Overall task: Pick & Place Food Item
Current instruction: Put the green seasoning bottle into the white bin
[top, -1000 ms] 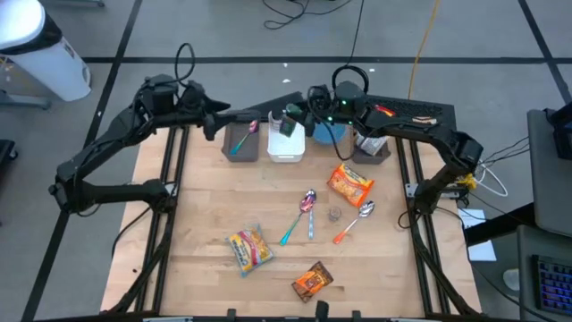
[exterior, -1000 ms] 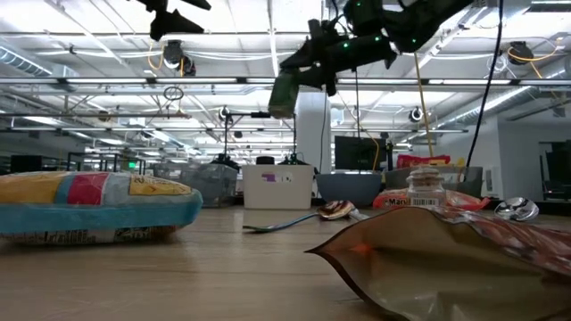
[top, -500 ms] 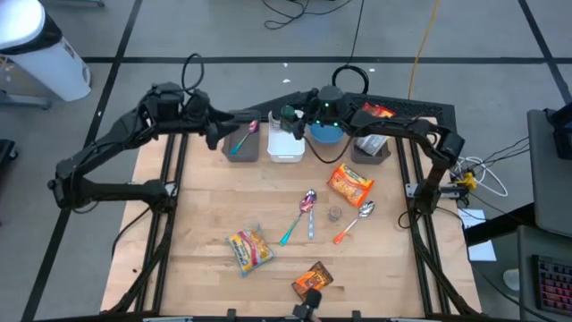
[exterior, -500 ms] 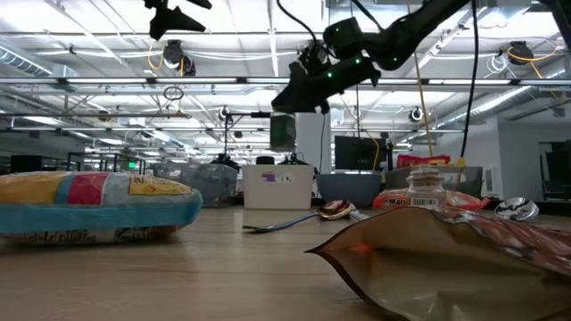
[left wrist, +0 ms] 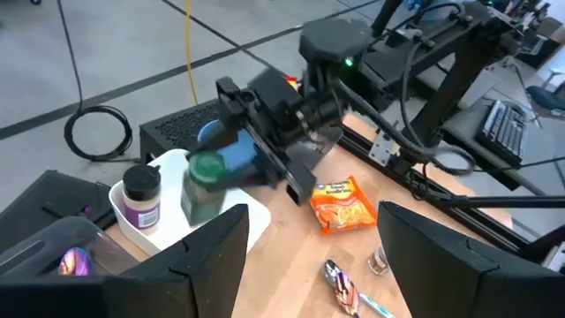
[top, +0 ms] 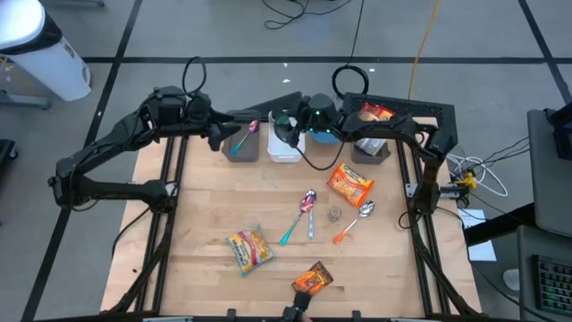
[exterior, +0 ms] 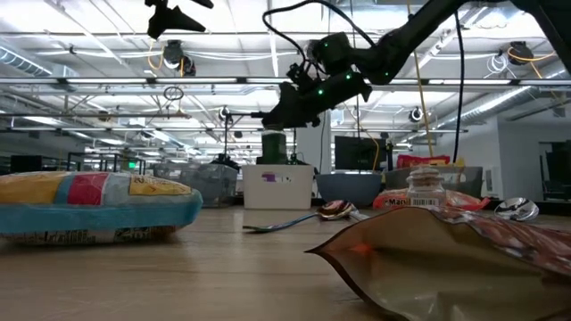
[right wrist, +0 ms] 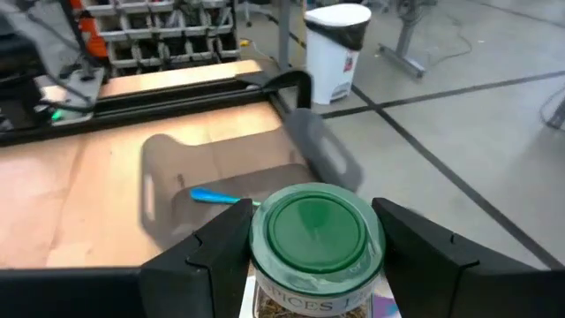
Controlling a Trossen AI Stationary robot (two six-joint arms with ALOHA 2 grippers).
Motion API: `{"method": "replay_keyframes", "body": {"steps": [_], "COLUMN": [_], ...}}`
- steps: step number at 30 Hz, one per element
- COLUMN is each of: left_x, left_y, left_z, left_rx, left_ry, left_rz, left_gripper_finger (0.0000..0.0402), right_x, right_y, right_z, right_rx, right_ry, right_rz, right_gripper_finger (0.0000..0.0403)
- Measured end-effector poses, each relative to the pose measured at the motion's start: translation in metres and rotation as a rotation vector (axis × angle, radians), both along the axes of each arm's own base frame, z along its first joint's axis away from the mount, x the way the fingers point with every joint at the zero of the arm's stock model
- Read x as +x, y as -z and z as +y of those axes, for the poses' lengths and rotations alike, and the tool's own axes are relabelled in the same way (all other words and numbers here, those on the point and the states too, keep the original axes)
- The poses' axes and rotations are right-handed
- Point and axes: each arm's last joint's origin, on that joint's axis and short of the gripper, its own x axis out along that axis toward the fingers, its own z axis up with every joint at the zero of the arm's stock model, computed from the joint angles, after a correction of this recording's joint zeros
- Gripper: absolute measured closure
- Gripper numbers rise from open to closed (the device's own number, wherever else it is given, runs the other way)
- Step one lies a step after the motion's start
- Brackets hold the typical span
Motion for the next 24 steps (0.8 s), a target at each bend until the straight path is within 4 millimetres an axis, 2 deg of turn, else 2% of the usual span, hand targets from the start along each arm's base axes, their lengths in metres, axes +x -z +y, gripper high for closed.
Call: {"method": "replay_keyframes", "body": {"steps": [6, 17, 24], "left_x": [0.003, 0.006, 0.007], "left_y": [0.001, 0.001, 0.001], "left_z": [-0.002, -0.008, -0.010], "left_rx": [-0.002, -0.014, -0.023], "left_ry": [-0.001, -0.002, 0.006], "left_rz": [0.008, 0.004, 0.002], "left_gripper_finger": [0.0156, 0.0150, 0.0146], "right_x": [0.010, 0.017, 0.021], "right_y": [0.019, 0.024, 0.037], "right_z": [0.008, 0.010, 0.006], "right_rx": [0.024, 0.008, 0.019], "right_ry": [-0.028, -0.038, 0.000], "right_rz": [0.044, 0.024, 0.011], "right_gripper_finger": [0.0203, 0.0203, 0.0203]}}
